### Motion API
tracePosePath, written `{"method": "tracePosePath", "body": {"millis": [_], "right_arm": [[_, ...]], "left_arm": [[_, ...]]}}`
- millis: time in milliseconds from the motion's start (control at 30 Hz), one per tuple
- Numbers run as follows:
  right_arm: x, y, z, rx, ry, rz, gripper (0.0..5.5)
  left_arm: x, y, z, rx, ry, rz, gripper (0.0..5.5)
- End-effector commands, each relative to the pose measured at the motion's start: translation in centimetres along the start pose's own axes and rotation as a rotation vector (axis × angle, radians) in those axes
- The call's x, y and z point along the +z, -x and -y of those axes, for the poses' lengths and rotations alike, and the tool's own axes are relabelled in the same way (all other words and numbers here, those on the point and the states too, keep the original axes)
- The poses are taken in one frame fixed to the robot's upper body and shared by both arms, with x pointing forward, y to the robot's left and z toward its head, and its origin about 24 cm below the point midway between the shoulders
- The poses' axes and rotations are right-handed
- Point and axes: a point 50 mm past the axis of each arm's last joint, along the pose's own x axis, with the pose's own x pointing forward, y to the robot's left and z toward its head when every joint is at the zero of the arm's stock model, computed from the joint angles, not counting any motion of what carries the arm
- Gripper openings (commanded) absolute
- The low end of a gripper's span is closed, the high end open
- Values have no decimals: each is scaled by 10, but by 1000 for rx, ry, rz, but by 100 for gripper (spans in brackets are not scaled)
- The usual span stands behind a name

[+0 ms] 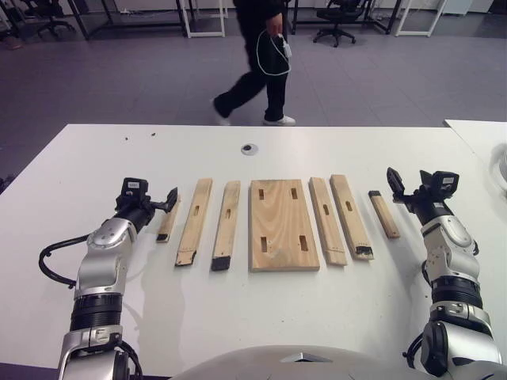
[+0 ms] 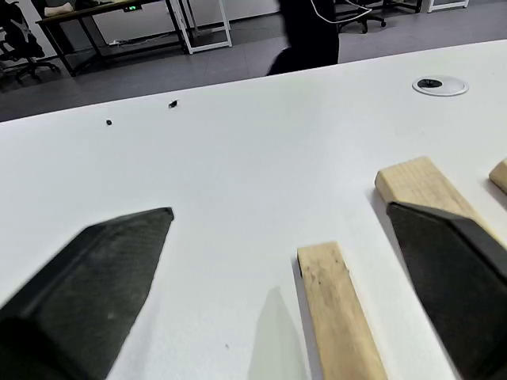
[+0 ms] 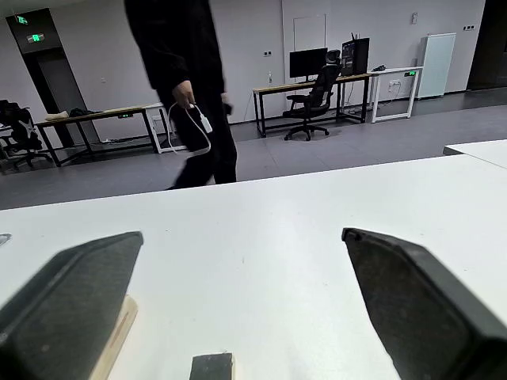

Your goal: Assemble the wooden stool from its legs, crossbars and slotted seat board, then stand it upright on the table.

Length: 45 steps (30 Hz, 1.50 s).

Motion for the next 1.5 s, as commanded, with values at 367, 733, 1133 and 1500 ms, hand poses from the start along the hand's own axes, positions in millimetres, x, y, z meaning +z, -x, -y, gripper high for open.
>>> {"method": "tracePosePath", "body": {"millis": [367,733,1133,1500], "right_arm": [[-2,-2,21,-132,3,-51,470],[-9,0,13,-114,22,-71,470],[3,-6,-18,72,1,-56,470],[116,-17,-202,827,-688,130,470]], "left_arm": [[-33,19,17,-74,33,-177,497],[-44,29,11,-74,-17,-226,315],[-43,29,-4,-13,-117,-158,130],[132,-18,135,-535,-135,673,129]]}}
